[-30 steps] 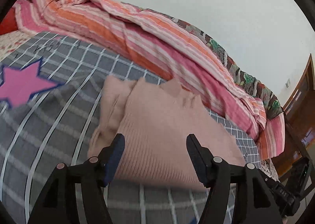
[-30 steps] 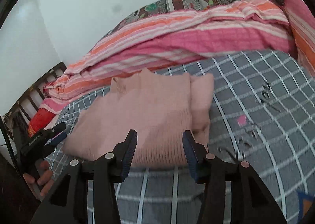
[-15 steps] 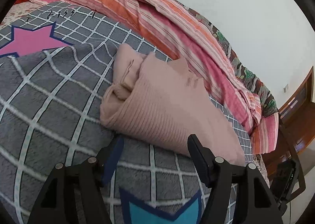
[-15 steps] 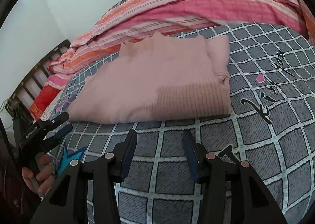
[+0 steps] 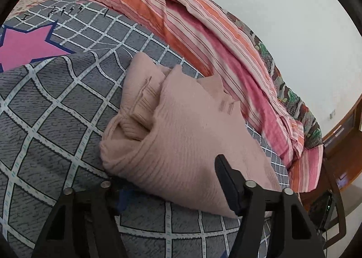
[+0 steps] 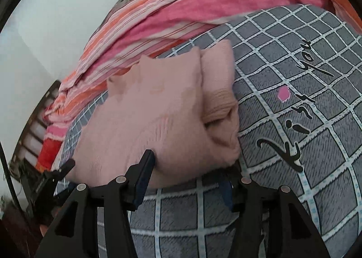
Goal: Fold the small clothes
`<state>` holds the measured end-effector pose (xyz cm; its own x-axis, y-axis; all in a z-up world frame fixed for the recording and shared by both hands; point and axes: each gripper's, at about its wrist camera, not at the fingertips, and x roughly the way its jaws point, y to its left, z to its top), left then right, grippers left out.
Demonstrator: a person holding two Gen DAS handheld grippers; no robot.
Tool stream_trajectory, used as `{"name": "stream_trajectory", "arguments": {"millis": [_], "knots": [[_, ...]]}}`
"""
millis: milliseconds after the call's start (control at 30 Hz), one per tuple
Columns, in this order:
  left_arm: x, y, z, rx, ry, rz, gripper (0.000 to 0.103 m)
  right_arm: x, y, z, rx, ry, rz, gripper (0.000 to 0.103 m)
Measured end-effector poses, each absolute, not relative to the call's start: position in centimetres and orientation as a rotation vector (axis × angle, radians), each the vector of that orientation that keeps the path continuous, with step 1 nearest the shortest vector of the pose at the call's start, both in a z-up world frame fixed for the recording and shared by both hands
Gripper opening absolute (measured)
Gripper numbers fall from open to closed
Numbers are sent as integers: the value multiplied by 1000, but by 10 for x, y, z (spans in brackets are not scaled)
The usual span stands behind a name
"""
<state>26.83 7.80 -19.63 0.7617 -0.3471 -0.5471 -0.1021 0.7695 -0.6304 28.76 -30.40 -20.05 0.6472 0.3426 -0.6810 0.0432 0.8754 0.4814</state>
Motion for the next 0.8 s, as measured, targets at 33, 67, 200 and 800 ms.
{"name": "stream_trajectory", "arguments": {"millis": [33, 67, 200, 800], "knots": [[268, 79, -197, -695, 705, -136, 53, 288, -304, -201, 487, 853, 173, 51], [268, 80, -197, -700, 705, -128, 46, 288, -302, -201, 472, 848, 156, 46], [270, 86, -203, -739, 709, -109, 30, 289, -298, -205, 443, 847, 134, 16], [276, 80, -204, -672, 741, -79, 31, 288, -303, -207, 486, 815, 133, 16]]}}
